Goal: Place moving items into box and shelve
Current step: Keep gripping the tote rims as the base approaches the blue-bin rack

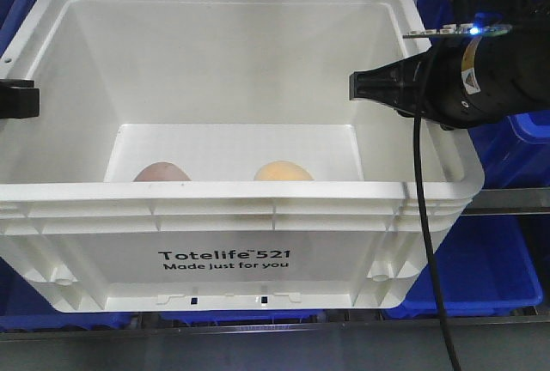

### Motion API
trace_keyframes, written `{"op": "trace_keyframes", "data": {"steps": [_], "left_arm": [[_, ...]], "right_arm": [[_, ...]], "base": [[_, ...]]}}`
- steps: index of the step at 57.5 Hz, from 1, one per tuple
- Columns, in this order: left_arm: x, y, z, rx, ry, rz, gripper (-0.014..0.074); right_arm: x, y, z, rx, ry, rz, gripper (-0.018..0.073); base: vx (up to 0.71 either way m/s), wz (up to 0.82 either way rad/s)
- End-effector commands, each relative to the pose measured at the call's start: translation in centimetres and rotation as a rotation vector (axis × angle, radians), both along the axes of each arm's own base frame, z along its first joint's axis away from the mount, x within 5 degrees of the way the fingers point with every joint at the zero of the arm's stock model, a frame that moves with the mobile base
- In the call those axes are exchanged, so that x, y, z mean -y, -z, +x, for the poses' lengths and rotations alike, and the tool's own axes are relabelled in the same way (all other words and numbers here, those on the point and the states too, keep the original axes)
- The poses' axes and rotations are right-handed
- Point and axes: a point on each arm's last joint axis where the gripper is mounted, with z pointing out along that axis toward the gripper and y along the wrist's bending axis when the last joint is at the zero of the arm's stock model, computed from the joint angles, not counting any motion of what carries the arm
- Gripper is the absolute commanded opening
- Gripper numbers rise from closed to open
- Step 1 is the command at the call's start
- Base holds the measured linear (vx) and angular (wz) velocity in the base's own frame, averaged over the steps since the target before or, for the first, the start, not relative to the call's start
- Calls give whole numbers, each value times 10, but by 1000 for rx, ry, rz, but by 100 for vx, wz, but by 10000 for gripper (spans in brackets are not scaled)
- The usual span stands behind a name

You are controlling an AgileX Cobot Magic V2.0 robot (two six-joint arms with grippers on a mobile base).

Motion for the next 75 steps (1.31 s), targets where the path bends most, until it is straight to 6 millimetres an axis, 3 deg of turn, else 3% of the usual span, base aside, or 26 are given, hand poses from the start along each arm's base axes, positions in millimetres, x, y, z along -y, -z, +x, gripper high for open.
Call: {"op": "trace_keyframes", "data": {"steps": [1, 75], "left_arm": [[5, -31, -1, 214, 43, -73, 119], [5, -31, -1, 214, 43, -73, 119]], "right_arm": [[1, -29, 1, 186, -68, 19, 75], [1, -29, 1, 186, -68, 19, 75]], "base": [[13, 9], [8, 0]]}}
